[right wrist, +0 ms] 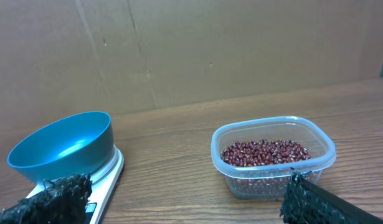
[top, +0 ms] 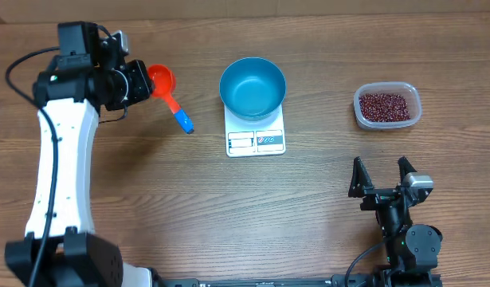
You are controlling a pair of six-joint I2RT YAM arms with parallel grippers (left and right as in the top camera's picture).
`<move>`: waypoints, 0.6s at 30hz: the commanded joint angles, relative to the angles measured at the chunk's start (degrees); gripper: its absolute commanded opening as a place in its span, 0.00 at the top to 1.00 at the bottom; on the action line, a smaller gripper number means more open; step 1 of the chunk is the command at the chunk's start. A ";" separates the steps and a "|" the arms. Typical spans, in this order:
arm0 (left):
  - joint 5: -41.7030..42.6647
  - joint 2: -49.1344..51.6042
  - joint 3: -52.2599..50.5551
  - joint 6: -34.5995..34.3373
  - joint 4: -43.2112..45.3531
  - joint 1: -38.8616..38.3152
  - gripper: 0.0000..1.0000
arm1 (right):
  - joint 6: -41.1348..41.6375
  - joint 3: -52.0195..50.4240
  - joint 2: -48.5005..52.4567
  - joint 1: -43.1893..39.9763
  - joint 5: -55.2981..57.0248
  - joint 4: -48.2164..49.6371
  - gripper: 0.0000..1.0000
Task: Scoop item into bowl and weigh 150g on scale
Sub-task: 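Lift the red scoop with the left gripper toward the bowl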
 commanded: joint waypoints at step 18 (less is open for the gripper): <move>2.27 -2.01 0.74 -2.08 -0.87 -2.36 0.96 | 0.22 -0.61 -0.57 0.31 0.11 0.39 0.00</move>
